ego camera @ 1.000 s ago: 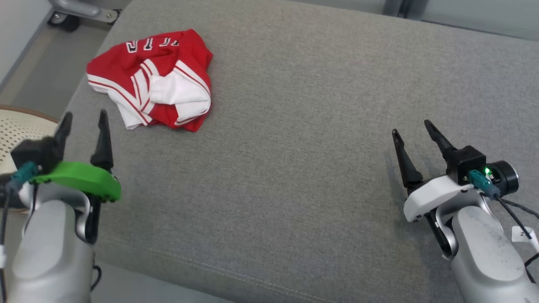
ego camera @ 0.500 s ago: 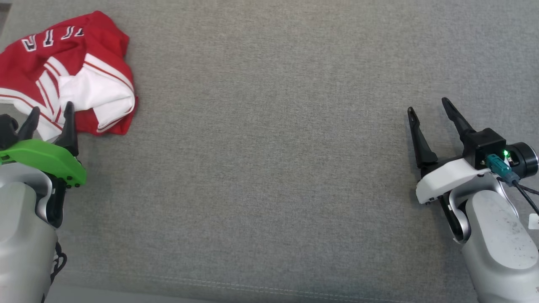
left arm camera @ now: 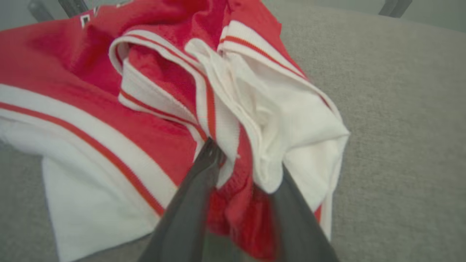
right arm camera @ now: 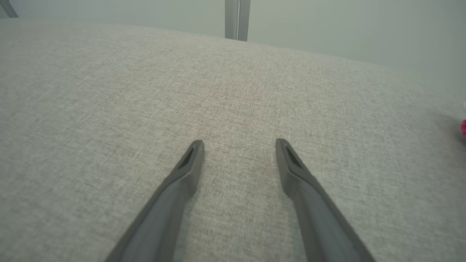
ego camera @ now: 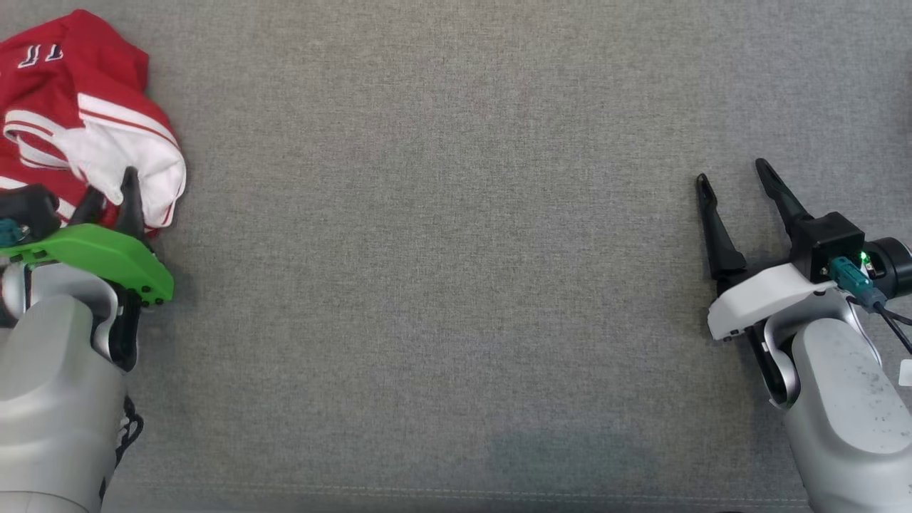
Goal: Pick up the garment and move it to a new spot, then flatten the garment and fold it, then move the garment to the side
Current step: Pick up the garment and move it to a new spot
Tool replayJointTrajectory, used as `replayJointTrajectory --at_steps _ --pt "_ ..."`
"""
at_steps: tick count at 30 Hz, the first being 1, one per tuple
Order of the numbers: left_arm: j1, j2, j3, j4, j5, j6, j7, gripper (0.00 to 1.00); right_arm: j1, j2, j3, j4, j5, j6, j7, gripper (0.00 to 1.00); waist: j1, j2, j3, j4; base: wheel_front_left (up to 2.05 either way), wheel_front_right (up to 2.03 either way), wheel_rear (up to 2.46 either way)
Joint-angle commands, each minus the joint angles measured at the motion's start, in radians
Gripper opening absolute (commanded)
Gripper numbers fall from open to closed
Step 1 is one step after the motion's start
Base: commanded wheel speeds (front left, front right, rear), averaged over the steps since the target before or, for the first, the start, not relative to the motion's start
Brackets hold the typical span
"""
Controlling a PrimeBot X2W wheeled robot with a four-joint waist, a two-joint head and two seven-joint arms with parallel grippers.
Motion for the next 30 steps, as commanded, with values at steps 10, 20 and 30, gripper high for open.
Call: replayJointTrajectory --at_steps 10,20,30 --pt "0.028 -0.070 0.024 -0.250 0.110 0.000 0.001 0.00 0.012 0.052 0.006 0.016 0.009 -0.002 0.000 1.00 0.0000 0.0000 -0.055 -0.014 0.00 0.00 0.00" --pt "0.044 -0.254 -0.052 -0.365 0.159 0.000 0.000 0.00 0.013 0.104 0.016 0.019 0.044 -0.002 0.000 1.00 0.0000 0.0000 -0.084 -0.178 0.00 0.00 0.00" --pt "0.019 -0.285 -0.242 -0.376 0.108 0.000 0.000 0.00 0.028 0.135 0.036 0.021 0.062 -0.002 0.000 1.00 0.0000 0.0000 -0.093 -0.390 0.00 0.00 0.00"
